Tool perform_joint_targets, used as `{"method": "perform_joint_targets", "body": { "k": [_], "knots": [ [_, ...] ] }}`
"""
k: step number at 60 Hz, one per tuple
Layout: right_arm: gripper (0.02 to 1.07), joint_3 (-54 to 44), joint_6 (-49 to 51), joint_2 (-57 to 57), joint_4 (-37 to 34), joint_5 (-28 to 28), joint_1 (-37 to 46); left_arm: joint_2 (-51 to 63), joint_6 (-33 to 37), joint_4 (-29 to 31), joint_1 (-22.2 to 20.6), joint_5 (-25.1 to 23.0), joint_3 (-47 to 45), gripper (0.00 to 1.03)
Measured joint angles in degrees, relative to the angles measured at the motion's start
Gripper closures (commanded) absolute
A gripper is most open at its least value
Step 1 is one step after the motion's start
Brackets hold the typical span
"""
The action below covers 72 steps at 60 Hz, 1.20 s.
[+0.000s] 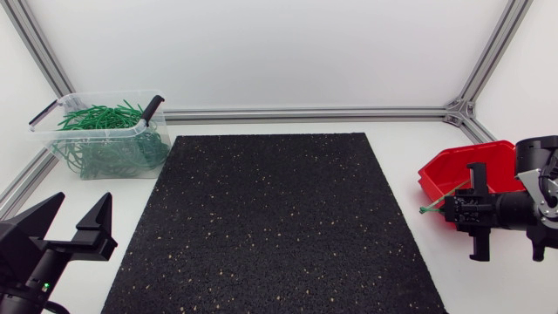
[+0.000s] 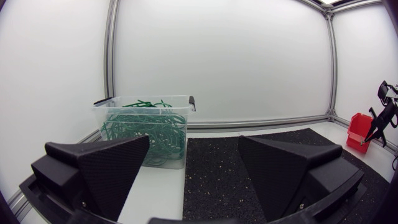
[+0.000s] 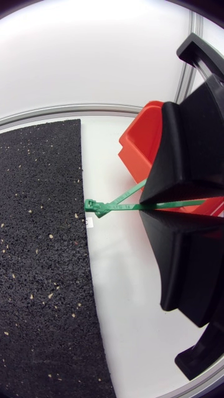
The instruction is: Take a green cable tie from the red box, thread the tail through the head to close it, then place it in the transparent bin on the left.
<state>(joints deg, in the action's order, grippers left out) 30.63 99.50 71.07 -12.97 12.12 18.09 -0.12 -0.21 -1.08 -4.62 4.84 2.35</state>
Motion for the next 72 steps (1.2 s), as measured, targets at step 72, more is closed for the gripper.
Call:
{"method": "perform_joint_targets", "body": {
  "k": [72],
  "knots": [
    [1.01, 28.4, -17.4, -12.5, -41.1, 17.7, -1.7, 0.0, 0.0, 0.0, 0.0, 0.0, 0.0, 0.04]
  ]
}}
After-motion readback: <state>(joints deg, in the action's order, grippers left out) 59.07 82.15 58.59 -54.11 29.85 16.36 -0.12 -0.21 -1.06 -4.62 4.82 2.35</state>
